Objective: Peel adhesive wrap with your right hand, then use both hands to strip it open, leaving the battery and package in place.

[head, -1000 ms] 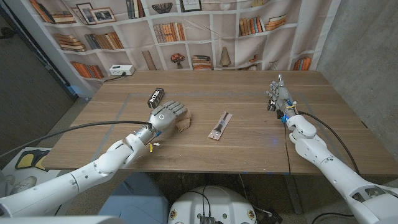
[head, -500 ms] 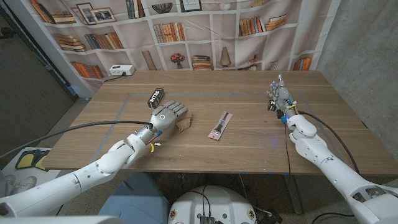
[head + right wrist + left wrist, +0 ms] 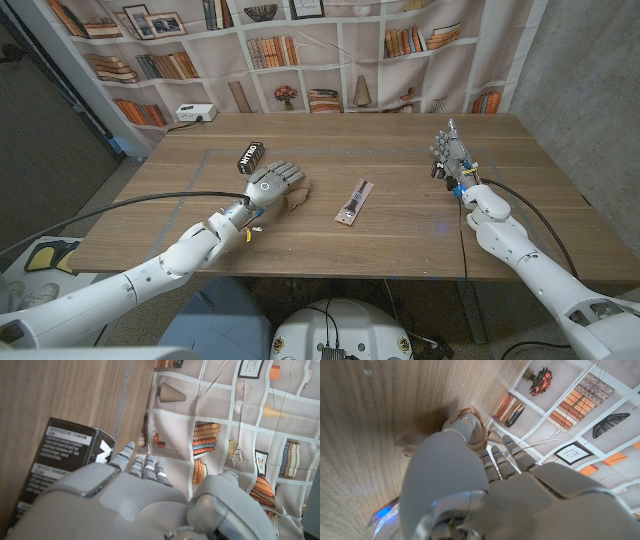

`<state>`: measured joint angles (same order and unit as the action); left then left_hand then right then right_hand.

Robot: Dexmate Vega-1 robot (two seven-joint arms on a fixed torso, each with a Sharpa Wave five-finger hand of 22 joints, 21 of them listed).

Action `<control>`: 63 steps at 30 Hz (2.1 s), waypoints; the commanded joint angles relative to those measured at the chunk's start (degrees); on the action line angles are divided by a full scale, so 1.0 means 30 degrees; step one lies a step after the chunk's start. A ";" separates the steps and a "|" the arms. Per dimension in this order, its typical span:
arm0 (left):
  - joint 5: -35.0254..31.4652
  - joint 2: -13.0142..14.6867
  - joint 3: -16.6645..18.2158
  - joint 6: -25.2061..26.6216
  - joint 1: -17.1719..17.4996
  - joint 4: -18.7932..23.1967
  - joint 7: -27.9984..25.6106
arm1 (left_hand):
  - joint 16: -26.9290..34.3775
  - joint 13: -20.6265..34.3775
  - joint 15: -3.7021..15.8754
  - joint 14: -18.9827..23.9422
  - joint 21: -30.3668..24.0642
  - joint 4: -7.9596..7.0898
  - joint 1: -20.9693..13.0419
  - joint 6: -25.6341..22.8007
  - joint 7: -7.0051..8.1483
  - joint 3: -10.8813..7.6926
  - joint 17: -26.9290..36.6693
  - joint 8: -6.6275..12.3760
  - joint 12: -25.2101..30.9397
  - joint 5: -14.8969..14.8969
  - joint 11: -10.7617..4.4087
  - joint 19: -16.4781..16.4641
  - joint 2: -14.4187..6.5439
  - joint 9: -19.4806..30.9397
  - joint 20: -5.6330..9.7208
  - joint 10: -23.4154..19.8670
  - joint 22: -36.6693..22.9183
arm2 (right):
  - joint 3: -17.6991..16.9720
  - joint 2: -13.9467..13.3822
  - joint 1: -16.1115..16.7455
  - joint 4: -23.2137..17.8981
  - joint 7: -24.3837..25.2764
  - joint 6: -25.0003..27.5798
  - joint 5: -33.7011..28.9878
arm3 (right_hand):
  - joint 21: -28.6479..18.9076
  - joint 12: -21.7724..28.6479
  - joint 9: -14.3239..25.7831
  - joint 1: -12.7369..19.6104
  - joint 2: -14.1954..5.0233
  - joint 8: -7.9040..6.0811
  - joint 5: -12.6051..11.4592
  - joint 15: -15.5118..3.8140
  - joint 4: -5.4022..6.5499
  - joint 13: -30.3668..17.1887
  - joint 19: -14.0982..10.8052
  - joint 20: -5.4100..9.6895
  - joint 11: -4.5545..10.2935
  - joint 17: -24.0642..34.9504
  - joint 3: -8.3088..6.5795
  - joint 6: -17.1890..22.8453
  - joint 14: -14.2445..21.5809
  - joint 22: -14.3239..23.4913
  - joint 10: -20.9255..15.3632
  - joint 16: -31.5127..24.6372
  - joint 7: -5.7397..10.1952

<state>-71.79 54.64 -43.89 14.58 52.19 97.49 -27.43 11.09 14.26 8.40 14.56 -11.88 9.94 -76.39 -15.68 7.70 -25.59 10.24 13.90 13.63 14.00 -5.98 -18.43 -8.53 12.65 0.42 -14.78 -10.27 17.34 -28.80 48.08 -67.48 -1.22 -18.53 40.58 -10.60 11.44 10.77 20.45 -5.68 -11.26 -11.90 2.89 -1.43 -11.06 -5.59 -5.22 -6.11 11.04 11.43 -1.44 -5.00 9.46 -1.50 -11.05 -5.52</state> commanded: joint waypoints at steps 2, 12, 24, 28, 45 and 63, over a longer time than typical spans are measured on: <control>-0.0119 -0.0224 -0.0241 -0.0130 -0.0387 0.0030 0.0111 | 0.0174 0.0095 0.0153 0.0546 -0.0173 -0.0169 -0.0125 -0.0751 0.0070 -0.0063 0.0070 0.0304 0.0276 0.0125 -0.0167 -0.0287 -0.0158 0.0095 0.0003 -0.0636 -0.0104 | -0.0076 0.0008 -0.0050 0.0187 -0.0212 -0.0126 0.0107 | -0.0086 0.0074 0.0056 -0.0080 -0.0131 -0.0032 0.0016 -0.0063 0.0000 -0.0082 0.0076 0.0031 0.0049 0.0102 -0.0028 0.0052 -0.0008 0.0101 -0.0019 -0.0153 0.0111; -0.0208 -0.0186 -0.0250 -0.0014 -0.0235 0.0417 0.0368 | 0.0280 0.0219 0.0197 0.0972 -0.0296 -0.1133 0.1115 -0.1490 0.0068 0.0014 0.0258 0.0491 0.0404 0.0014 -0.0212 -0.0611 -0.0674 0.0125 -0.0028 -0.1013 -0.0098 | -0.0139 0.0079 -0.0072 0.0512 -0.0459 -0.0286 0.0250 | -0.0087 0.0074 0.0056 -0.0066 -0.0156 -0.0037 0.0012 -0.0133 -0.0011 -0.0082 0.0072 0.0022 0.0063 0.0098 -0.0057 0.0073 -0.0010 0.0101 -0.0021 -0.0152 0.0181; -0.0480 -0.0626 -0.0508 -0.0023 -0.0373 0.0330 0.0452 | 0.0404 0.0331 0.0455 0.1537 -0.0328 -0.1012 0.0986 -0.1940 0.0165 -0.0563 0.0300 0.0584 0.0635 0.0053 -0.0539 -0.0693 -0.0821 0.0146 -0.0045 -0.1622 -0.0102 | -0.0284 -0.0096 0.0197 0.0262 -0.0557 -0.0364 0.0375 | -0.0087 0.0077 0.0055 -0.0057 -0.0150 -0.0037 0.0013 -0.0134 -0.0026 -0.0082 0.0071 0.0017 0.0125 0.0093 -0.0074 0.0087 -0.0006 0.0101 -0.0032 -0.0151 0.0241; -0.0553 -0.0774 -0.0608 -0.0017 -0.0436 0.0289 0.0487 | 0.0485 0.0416 0.0526 0.1843 -0.0350 -0.1094 0.1116 -0.2241 0.0179 -0.0731 0.0345 0.0677 0.0822 0.0035 -0.0489 -0.0754 -0.0828 0.0159 -0.0083 -0.2087 -0.0105 | -0.0394 -0.0220 0.0379 0.0089 -0.0505 -0.0380 0.0427 | -0.0086 0.0075 0.0055 -0.0056 -0.0151 -0.0040 0.0013 -0.0140 -0.0030 -0.0082 0.0074 0.0010 0.0125 0.0092 -0.0080 0.0098 -0.0009 0.0101 -0.0028 -0.0149 0.0222; -0.0661 -0.1049 -0.0885 -0.0308 -0.0873 0.0144 0.0834 | 0.0956 0.0811 0.0997 0.3302 -0.0554 -0.1277 0.1669 -0.3178 0.0327 -0.1058 0.0556 0.1022 0.1338 -0.0072 -0.0990 -0.1258 -0.0508 0.0196 -0.0191 -0.3356 -0.0140 | -0.0733 -0.0439 0.0876 -0.0183 -0.0567 -0.0582 0.0695 | -0.0091 0.0089 0.0055 -0.0067 -0.0146 -0.0067 0.0015 -0.0283 -0.0038 -0.0082 0.0059 -0.0018 0.0176 0.0093 -0.0097 0.0194 0.0006 0.0101 -0.0069 -0.0156 0.0340; -0.0380 -0.0953 -0.0911 -0.0454 -0.0878 0.0105 0.0840 | 0.1617 0.1241 0.1339 0.4789 -0.0860 -0.0588 0.1666 -0.4438 0.0542 -0.0700 0.0837 0.1529 0.1728 -0.0184 -0.1308 -0.1782 -0.0186 0.0170 -0.0512 -0.4523 -0.0280 | -0.0721 -0.0404 0.0891 -0.0234 -0.0471 -0.0553 0.0668 | -0.0090 0.0107 0.0054 -0.0073 -0.0162 -0.0075 0.0014 -0.0371 -0.0045 -0.0081 0.0055 -0.0020 0.0276 0.0092 -0.0127 0.0253 0.0049 0.0101 -0.0133 -0.0172 0.0477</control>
<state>-73.62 51.41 -46.67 13.47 49.40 97.68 -25.09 15.31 17.64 10.34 26.14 -14.00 8.16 -71.47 -28.07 9.23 -27.87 12.50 18.02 18.51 13.74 -10.00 -23.17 -9.48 12.88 -1.04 -27.50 -10.82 15.13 -30.12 50.78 -68.16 -2.77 -20.22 42.62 -10.60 11.44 10.77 20.45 -5.68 -11.26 -11.90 2.03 -1.58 -11.06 -5.59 -5.22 -5.58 11.04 11.29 -0.73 -4.75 9.45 -2.03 -11.05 -4.17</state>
